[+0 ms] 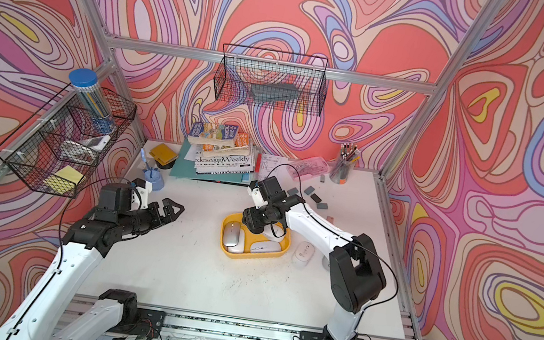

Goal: Take out the mouse from the storage box
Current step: Pick up the mouse from the storage box, then place the mouse at the center of the board.

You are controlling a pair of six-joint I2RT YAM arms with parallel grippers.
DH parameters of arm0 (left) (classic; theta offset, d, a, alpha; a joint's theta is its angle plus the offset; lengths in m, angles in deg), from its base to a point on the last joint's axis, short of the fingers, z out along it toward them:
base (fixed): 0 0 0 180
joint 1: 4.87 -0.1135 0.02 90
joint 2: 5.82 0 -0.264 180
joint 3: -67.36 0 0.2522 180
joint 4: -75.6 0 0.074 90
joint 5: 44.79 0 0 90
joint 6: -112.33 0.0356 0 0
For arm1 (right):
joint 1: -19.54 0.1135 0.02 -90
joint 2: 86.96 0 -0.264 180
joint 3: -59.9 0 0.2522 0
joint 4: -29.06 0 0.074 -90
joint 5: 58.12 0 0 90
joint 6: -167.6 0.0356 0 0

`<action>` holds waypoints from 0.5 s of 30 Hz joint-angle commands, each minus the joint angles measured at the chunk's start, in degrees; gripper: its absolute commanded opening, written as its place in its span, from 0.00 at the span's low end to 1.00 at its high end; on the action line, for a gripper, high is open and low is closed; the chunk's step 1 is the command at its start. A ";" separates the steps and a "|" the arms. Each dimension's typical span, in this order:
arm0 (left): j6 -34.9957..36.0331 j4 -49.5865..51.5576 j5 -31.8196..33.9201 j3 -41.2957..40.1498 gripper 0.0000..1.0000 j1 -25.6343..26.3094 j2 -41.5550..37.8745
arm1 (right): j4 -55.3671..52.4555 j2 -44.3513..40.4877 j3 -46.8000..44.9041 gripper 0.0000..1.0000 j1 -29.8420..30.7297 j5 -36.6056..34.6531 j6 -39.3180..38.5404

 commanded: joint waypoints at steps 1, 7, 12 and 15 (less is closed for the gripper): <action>0.69 -0.46 -0.62 0.65 0.99 0.01 -0.43 | 0.77 -3.88 -1.85 0.54 -0.65 -9.07 2.17; 0.72 -0.56 -0.77 0.73 0.99 0.02 -0.43 | -1.33 -3.48 -1.03 0.54 -5.13 -14.90 3.52; 0.75 -0.49 -0.71 0.65 0.99 0.01 -0.62 | -2.73 -1.96 0.26 0.53 -12.51 -16.32 5.61; 0.76 -0.55 -0.81 0.74 0.99 0.01 -0.48 | -3.96 0.06 1.65 0.53 -15.09 -17.23 5.61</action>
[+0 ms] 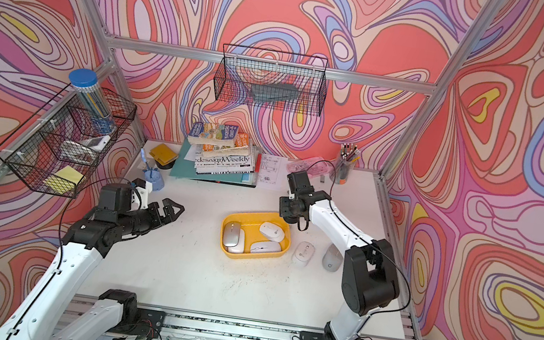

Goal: Take out the mouse from the storage box
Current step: Place the mouse at the center of the board.

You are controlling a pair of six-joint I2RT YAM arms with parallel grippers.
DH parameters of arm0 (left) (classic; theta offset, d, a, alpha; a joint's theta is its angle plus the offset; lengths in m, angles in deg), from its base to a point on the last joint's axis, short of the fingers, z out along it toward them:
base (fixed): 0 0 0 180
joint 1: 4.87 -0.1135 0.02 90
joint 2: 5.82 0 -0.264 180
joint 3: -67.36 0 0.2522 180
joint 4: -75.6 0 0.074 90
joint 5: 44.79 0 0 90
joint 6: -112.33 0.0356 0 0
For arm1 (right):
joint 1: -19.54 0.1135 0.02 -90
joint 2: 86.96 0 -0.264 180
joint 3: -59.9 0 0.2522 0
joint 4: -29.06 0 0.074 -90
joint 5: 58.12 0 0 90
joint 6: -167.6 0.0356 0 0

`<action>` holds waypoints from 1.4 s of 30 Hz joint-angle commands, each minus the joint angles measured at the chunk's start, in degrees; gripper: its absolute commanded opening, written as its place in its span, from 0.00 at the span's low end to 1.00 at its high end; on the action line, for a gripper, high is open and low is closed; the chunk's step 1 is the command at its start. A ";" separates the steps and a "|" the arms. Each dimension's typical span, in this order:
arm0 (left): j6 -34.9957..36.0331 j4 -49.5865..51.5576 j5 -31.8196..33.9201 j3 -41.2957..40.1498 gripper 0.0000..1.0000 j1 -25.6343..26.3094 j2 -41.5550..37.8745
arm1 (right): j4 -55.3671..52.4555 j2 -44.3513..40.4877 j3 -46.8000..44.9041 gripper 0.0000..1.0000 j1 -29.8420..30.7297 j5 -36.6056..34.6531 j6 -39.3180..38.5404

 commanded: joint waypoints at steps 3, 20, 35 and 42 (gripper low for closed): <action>0.87 -0.58 -0.57 0.83 0.99 0.01 -0.36 | -2.67 5.42 3.07 0.53 -2.49 -4.61 1.41; 0.93 -0.29 -0.67 0.69 0.99 0.02 -0.16 | -4.07 13.69 -0.62 0.64 -4.33 -3.23 4.76; 0.93 -0.29 -1.27 0.54 0.99 0.06 -0.17 | -4.43 2.73 -1.93 0.79 -3.59 -5.12 6.12; 0.73 -0.46 -1.23 0.31 0.99 0.01 -0.65 | -7.72 -2.84 2.68 0.74 9.19 -1.73 -3.73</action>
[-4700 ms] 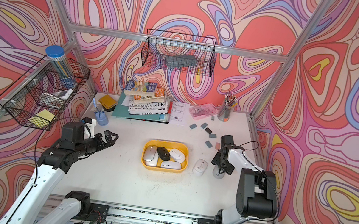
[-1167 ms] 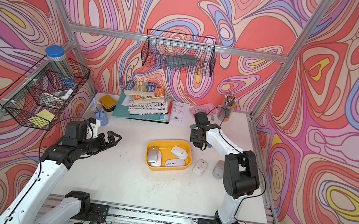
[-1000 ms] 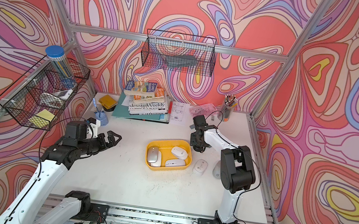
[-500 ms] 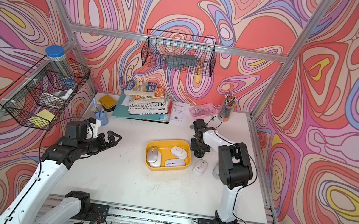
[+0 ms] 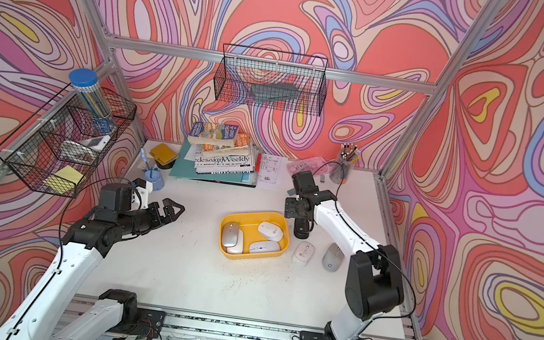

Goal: Take out the mouse from the storage box
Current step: Place the mouse at the center of the board, then pick up the mouse from the storage box.

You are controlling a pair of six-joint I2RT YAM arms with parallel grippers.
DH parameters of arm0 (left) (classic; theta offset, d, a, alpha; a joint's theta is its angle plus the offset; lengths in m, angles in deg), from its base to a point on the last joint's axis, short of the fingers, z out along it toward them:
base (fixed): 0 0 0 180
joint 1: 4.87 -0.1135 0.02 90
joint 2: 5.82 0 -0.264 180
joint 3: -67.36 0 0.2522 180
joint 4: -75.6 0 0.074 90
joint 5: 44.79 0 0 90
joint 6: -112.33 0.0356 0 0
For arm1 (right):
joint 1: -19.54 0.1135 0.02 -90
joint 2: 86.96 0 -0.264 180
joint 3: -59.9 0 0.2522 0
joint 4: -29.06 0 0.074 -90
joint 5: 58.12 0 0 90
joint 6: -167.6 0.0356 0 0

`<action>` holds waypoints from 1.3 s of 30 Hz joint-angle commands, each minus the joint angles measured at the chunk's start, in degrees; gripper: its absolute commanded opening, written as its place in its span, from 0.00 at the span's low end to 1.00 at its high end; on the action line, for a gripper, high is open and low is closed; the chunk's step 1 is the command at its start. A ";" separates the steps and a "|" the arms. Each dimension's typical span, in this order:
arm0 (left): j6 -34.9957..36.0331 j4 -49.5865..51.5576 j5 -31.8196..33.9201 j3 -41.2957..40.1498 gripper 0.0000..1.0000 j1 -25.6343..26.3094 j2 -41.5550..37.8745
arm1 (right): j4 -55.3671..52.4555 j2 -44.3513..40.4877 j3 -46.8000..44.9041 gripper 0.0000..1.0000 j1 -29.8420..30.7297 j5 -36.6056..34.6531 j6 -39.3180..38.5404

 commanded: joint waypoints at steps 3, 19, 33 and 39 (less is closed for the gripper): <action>0.66 -0.53 -0.85 0.20 0.99 0.01 -0.80 | -5.65 5.94 4.27 0.73 9.29 2.99 -8.72; 0.81 -0.76 -1.73 0.17 0.99 0.01 -1.03 | -7.42 18.11 7.44 0.84 10.28 3.41 -16.72; 0.85 -0.62 -1.93 0.03 0.99 0.06 -0.79 | -5.48 25.43 10.13 0.80 9.72 1.59 -17.69; 0.66 -0.79 -2.16 0.03 0.99 0.01 -0.53 | -5.30 26.20 11.51 0.66 9.13 4.80 -15.04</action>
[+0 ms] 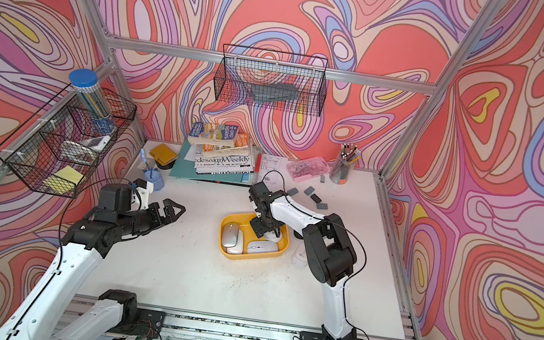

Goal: Take out the mouse from the storage box
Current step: Pick up the mouse from the storage box.

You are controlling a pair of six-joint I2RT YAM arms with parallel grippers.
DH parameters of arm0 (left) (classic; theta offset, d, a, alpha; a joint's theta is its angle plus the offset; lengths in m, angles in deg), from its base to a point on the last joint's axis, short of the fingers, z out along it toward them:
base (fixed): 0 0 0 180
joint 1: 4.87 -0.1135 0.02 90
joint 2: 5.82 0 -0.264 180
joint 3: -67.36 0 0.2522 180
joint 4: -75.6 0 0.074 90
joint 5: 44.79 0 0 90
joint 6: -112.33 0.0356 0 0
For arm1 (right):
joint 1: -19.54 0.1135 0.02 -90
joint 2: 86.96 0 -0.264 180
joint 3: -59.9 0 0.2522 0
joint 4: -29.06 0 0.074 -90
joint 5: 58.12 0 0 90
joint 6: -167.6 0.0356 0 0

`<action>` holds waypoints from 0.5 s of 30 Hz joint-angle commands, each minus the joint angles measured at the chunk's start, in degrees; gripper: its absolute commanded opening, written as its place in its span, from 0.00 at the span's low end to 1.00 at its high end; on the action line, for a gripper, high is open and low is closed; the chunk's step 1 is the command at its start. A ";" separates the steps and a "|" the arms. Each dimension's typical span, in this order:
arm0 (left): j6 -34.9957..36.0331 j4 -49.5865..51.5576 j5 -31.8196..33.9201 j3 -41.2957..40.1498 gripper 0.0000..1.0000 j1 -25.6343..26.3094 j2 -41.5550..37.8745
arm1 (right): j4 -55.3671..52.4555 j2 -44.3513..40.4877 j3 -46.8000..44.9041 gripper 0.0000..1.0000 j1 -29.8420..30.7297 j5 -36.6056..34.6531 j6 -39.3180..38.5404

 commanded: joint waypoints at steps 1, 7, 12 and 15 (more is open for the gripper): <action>0.74 -0.72 -0.80 0.03 0.99 0.02 -0.43 | 0.18 2.14 1.23 0.65 -0.51 1.71 1.85; 0.66 -0.77 -0.85 -0.05 0.99 0.03 -0.52 | 1.44 0.40 1.97 0.57 -0.49 1.94 3.24; 0.48 -0.96 -1.02 -0.22 0.99 0.01 -0.60 | 2.71 -1.16 3.65 0.55 -0.37 5.51 5.40; 0.53 -0.81 -0.86 -0.23 0.99 0.02 -0.75 | 3.80 -1.54 3.82 0.54 0.01 7.89 6.33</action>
